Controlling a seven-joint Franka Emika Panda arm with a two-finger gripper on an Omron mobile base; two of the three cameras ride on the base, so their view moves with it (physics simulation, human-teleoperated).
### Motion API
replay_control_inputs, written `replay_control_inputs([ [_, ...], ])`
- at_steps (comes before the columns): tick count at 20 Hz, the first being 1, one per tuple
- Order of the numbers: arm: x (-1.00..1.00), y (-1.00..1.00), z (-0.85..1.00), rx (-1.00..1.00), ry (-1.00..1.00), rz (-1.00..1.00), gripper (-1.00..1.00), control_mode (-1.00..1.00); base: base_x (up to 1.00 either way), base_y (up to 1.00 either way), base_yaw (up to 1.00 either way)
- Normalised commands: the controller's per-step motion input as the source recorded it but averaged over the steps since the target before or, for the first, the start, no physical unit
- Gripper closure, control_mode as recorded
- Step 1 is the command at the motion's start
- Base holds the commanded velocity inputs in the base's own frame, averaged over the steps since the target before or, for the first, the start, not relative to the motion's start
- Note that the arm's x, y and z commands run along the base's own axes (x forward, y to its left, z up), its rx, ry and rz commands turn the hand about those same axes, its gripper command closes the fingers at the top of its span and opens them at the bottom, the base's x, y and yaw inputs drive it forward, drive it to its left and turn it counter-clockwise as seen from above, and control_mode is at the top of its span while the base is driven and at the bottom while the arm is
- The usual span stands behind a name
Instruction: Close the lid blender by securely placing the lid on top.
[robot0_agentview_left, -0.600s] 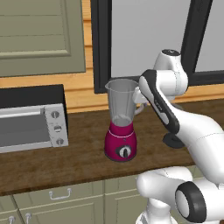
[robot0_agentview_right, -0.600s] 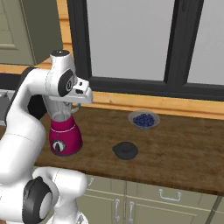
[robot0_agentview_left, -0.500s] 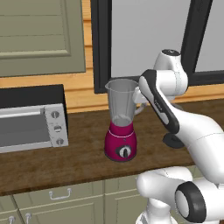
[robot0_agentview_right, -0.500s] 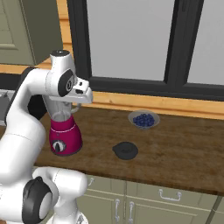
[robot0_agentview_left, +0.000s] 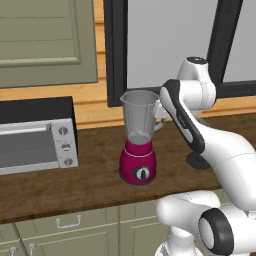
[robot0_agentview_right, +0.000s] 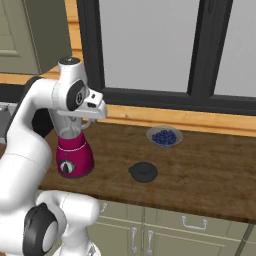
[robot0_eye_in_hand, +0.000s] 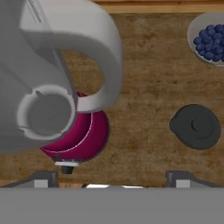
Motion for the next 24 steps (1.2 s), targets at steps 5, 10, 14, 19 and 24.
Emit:
replay_control_inputs([
  [5,-0.08,-0.33,-0.11,0.00,0.00,0.00,-1.00,-1.00,0.00,0.00,0.00],
  [10,-0.05,-0.55,-0.18,0.00,0.00,-0.03,-1.00,-1.00,0.00,0.00,0.00],
  [14,0.00,-0.46,-0.21,0.00,0.00,-0.05,-1.00,-1.00,0.00,0.00,0.00],
  [19,-0.01,-0.48,-0.29,0.00,0.00,-0.03,-1.00,-1.00,0.00,0.00,0.00],
  [24,0.00,-0.33,-0.37,0.00,0.00,-0.01,-1.00,-1.00,0.00,0.00,0.00],
])
